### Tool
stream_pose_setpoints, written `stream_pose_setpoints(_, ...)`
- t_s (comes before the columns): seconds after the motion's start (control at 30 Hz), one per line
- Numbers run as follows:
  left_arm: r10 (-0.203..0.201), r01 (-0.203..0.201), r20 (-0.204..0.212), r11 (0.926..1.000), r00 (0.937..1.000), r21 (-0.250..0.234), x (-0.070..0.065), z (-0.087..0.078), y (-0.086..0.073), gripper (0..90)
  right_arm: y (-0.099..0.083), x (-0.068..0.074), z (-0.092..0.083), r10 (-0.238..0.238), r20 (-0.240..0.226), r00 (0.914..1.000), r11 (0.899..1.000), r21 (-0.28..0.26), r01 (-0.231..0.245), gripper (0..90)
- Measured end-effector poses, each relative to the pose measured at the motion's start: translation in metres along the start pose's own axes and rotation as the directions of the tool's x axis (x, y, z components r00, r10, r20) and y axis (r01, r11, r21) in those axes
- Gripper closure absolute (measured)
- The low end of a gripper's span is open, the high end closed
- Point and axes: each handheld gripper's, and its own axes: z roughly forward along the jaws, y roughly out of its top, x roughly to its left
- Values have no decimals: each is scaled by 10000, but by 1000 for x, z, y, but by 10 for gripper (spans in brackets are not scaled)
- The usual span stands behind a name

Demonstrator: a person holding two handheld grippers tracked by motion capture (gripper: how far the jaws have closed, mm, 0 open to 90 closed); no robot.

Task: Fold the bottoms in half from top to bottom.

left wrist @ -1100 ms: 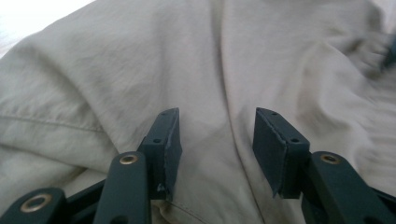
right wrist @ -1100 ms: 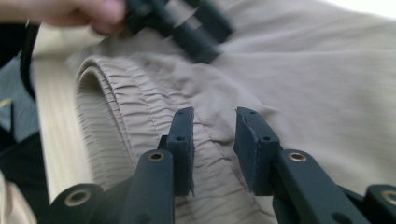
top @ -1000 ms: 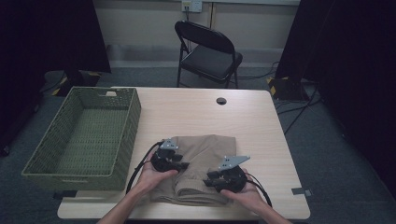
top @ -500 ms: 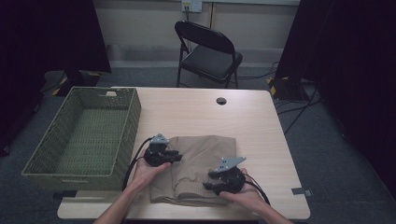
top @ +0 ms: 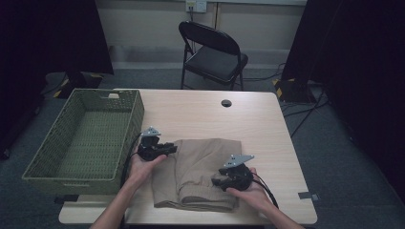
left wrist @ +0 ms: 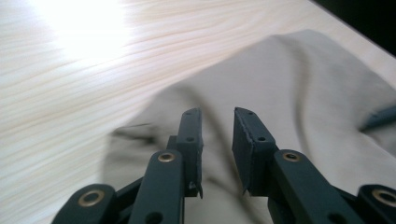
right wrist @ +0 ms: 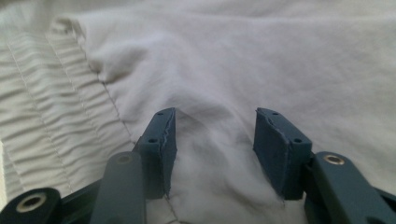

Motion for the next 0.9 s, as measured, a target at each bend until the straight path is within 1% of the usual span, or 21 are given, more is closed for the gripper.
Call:
stream_pose_setpoints(0.03,91,-87,-131,9995,9999,297,2,3,-2,728,-1,0,1,-10,38,10000,9999,133,10,485)
stream_pose_setpoints(0.1,295,-267,-323,9962,9990,827,3,10,-7,678,-3,-1,0,-18,-4,10000,9995,311,18,485)
stream_pose_setpoints(0.13,229,-205,-280,9965,9993,810,3,13,-7,637,-5,-2,0,-11,-26,10000,9995,314,12,485)
stream_pose_setpoints(0.17,101,-90,-159,9975,9998,698,3,15,-7,577,-6,-3,-1,5,-37,10000,9995,331,-4,485)
stream_pose_setpoints(0.23,-40,50,-151,9980,9999,625,1,21,-6,533,-6,-4,-2,-22,-5,10000,9994,347,22,485)
stream_pose_setpoints(0.3,103,-78,-311,9969,9995,788,-3,28,-7,498,-7,-4,-3,-47,25,10000,9993,358,46,485)
stream_pose_setpoints(0.33,159,-121,-441,9963,9989,847,-5,31,-8,506,-7,-4,-3,-52,28,10000,9994,350,51,485)
stream_pose_setpoints(0.37,344,-292,-603,9960,9976,848,-7,32,-8,525,-7,-4,-3,-59,32,10000,9994,347,58,485)
stream_pose_setpoints(0.4,394,-338,-725,9965,9966,770,-9,34,-7,585,-7,-4,-3,-70,25,10000,9994,344,69,485)
stream_pose_setpoints(0.43,435,-384,-707,9967,9965,721,-10,34,-7,691,-8,-5,-3,-57,8,10000,9994,329,57,485)
stream_pose_setpoints(0.5,673,-604,-891,9951,9937,784,-11,37,-7,847,-8,-5,-3,-73,16,10000,9994,336,73,485)
stream_pose_setpoints(0.53,565,-510,-771,9961,9954,718,-9,37,-7,878,-8,-4,-4,-79,25,10000,9994,332,78,485)
stream_pose_setpoints(0.57,502,-461,-693,9971,9963,605,-7,35,-6,886,-8,-4,-4,-93,37,9999,9994,343,92,485)
stream_pose_setpoints(0.6,351,-324,-729,9988,9967,378,-5,32,-5,891,-8,-4,-5,-76,41,10000,9993,372,75,485)
stream_pose_setpoints(0.63,221,-204,-685,9995,9974,252,-2,29,-4,893,-9,-5,-5,-71,38,10000,9993,372,69,485)
stream_pose_setpoints(0.7,176,-165,-687,9997,9975,166,1,24,-1,894,-9,-5,-6,-41,24,10000,9993,370,40,485)
stream_pose_setpoints(0.73,285,-269,-666,9993,9974,260,1,24,1,895,-10,-5,-7,-18,38,10000,9992,407,16,485)
stream_pose_setpoints(0.77,404,-389,-715,9990,9966,230,1,23,3,895,-10,-5,-7,-26,29,10000,9990,437,25,485)
stream_pose_setpoints(0.83,285,-282,-625,9996,9976,56,2,23,8,895,-11,-3,-9,-109,55,9999,9986,520,106,485)
stream_pose_setpoints(0.87,402,-390,-753,9991,9964,168,2,25,8,895,-12,-3,-10,-198,47,9998,9984,522,195,484)
stream_pose_setpoints(0.9,522,-485,-852,9978,9950,455,2,29,6,895,-13,-3,-11,-183,34,9998,9985,523,181,484)
